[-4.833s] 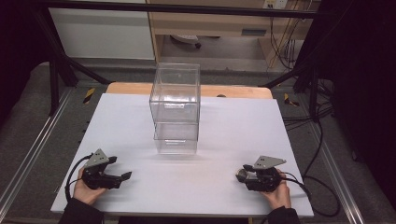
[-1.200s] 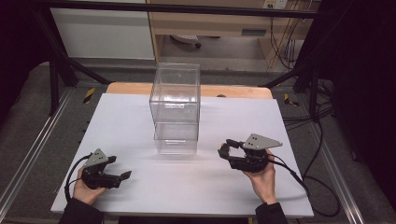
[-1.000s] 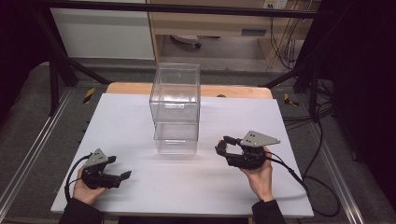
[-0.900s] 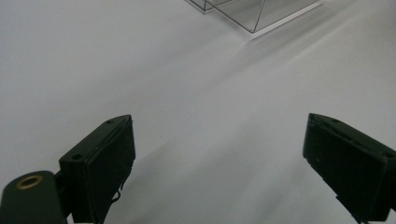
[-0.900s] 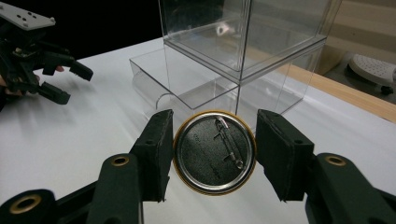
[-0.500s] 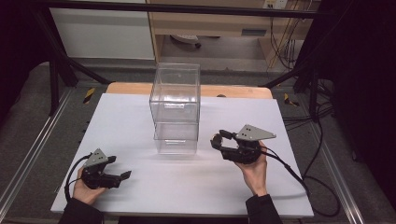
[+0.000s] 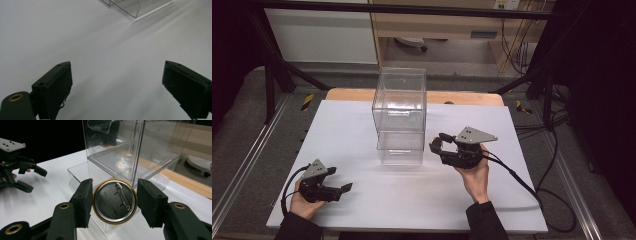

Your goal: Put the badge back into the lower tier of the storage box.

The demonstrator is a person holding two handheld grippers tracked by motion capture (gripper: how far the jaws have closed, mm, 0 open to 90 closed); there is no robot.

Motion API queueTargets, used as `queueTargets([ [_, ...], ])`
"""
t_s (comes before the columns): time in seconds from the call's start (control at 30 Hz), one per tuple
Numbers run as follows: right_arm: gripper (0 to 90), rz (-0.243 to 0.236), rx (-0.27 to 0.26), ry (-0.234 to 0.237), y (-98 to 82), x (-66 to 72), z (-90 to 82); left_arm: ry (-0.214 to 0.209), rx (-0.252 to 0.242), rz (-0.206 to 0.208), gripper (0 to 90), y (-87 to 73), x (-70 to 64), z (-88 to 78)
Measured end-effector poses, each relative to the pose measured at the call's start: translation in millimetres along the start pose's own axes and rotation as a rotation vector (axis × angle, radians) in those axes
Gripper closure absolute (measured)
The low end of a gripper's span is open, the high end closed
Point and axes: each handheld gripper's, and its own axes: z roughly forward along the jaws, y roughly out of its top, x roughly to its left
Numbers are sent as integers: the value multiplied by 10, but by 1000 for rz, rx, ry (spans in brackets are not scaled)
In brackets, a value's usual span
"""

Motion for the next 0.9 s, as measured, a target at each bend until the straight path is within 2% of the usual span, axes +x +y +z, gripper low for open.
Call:
queueTargets([
  [0.9, 481, 18, 6, 22, 165, 73, 482, 0, -2, -3, 88, -1, 2, -6],
])
